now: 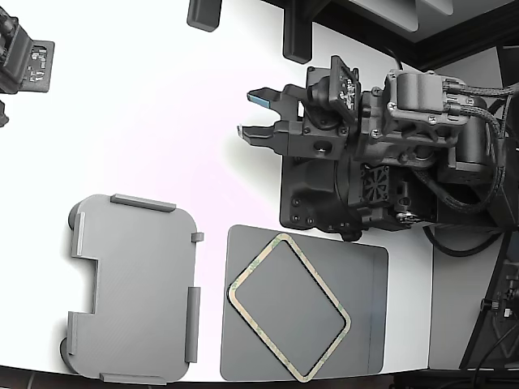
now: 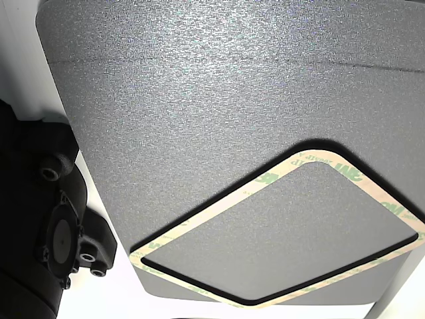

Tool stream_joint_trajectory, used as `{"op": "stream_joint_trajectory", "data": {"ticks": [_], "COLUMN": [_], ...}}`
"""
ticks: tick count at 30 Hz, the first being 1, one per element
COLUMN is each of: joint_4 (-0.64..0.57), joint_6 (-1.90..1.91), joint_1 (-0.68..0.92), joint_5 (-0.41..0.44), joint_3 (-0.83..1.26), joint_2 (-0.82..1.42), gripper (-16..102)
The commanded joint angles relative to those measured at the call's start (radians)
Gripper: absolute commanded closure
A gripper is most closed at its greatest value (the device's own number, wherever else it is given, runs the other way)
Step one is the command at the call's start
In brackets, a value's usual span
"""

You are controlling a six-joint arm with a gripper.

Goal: Grab top frame and put it into gray box.

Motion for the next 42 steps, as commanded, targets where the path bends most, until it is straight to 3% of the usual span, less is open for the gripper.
{"op": "stream_joint_trajectory", "data": {"ticks": [1, 11, 21, 24, 27, 30, 33, 42], "joint_4": [-0.008, -0.008, 0.02, 0.074, 0.143, 0.221, 0.295, 0.597], "joint_6": [-0.014, -0.012, -0.084, -0.327, -0.506, -0.716, -0.899, -1.37], "joint_1": [-0.008, -0.008, 0.067, 0.106, 0.184, 0.244, 0.273, 0.44], "joint_5": [-0.02, -0.015, -0.011, -0.043, -0.003, -0.015, -0.083, -0.146], "joint_3": [-0.021, -0.026, -0.216, -0.319, -0.43, -0.554, -0.658, -0.948], "joint_2": [0.023, 0.023, -0.129, -0.215, -0.313, -0.414, -0.517, -0.839], "gripper": [-14, -14, -11, -14, -14, -14, -14, -14]}}
